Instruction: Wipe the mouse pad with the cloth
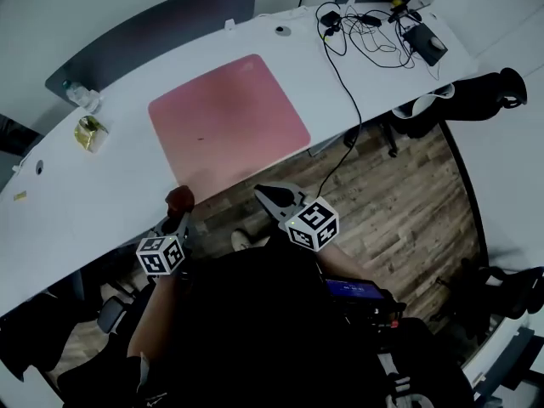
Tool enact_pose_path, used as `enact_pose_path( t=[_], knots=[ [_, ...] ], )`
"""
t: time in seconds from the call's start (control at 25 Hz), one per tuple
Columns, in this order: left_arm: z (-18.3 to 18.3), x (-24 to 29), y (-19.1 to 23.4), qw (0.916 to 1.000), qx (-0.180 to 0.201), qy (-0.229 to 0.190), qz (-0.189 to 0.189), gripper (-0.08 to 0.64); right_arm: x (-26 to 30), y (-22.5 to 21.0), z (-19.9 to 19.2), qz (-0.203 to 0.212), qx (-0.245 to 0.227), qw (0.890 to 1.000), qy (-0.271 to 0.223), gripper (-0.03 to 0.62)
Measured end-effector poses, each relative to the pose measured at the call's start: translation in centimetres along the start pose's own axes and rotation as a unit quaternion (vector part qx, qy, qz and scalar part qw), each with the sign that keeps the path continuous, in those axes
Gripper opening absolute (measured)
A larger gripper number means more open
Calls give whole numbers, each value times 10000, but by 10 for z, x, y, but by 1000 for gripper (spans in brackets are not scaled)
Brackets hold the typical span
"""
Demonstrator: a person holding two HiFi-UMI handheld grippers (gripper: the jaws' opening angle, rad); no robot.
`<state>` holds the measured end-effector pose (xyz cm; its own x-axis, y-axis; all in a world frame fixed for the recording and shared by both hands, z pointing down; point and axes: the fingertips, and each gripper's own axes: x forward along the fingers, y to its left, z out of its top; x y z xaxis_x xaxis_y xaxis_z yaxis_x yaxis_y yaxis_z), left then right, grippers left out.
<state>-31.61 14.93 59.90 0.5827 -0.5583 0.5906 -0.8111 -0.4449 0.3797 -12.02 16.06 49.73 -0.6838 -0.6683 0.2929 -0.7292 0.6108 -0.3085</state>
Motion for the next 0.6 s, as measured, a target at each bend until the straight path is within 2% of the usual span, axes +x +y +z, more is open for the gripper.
enact_pose_path(
  t=[0.32,0.6],
  knots=[
    [4,24,21,9983,-178,208,522,58,0,-26,5,138,103,9998,31,26],
    [-1,54,15,9942,-348,445,919,58,-11,-68,12,124,173,9998,65,26]
  ],
)
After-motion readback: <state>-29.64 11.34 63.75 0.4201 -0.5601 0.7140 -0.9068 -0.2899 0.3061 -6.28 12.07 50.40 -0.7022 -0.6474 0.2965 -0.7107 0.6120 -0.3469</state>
